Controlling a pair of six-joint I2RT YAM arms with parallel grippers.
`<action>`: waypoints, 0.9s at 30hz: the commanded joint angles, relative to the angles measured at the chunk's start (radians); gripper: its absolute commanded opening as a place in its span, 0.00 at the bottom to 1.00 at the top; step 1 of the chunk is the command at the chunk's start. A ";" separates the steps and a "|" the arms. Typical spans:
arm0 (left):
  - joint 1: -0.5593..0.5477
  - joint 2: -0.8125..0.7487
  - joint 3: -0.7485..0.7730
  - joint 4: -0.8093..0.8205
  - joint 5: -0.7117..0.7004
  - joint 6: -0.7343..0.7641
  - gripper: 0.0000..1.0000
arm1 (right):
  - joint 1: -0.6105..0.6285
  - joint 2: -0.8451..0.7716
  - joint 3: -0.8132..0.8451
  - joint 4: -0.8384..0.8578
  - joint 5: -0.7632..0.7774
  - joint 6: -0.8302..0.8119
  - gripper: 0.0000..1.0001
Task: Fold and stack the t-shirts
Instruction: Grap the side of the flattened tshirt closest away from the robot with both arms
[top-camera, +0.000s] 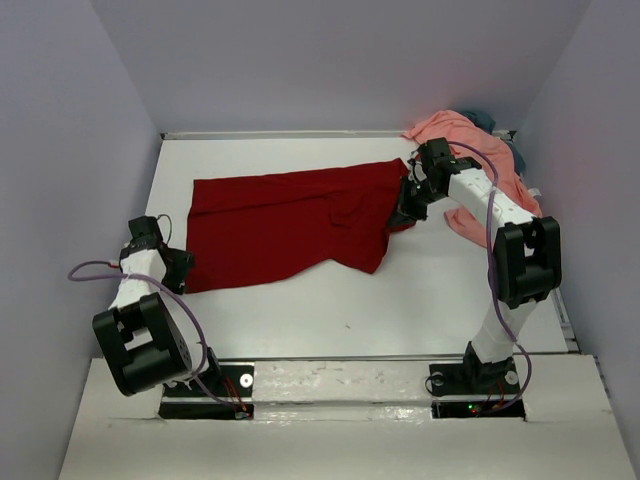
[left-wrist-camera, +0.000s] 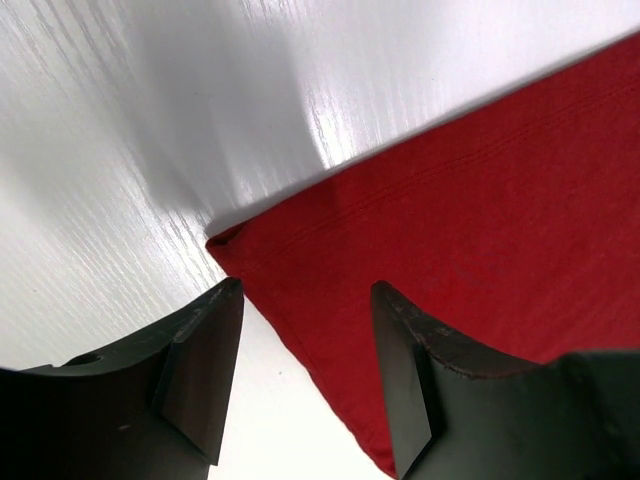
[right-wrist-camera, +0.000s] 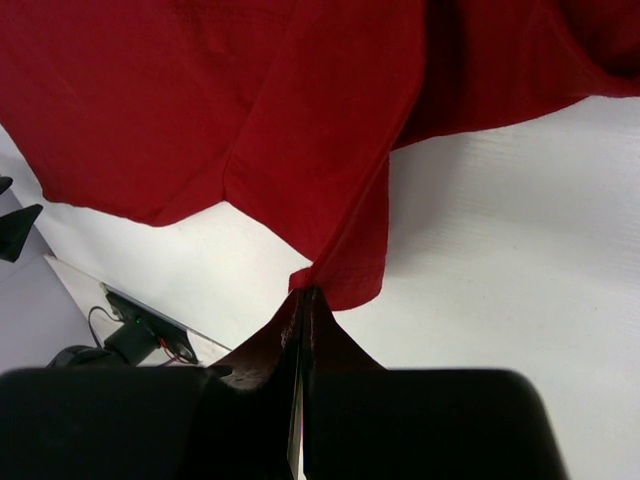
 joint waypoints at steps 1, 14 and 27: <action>-0.001 0.015 0.019 -0.034 -0.017 -0.035 0.63 | -0.007 -0.035 0.007 0.033 -0.018 -0.006 0.00; -0.001 0.051 -0.010 -0.055 -0.026 -0.084 0.62 | -0.007 -0.037 0.003 0.033 -0.021 -0.009 0.00; -0.001 0.118 -0.018 -0.055 -0.020 -0.122 0.42 | -0.007 -0.043 0.000 0.033 -0.021 -0.007 0.00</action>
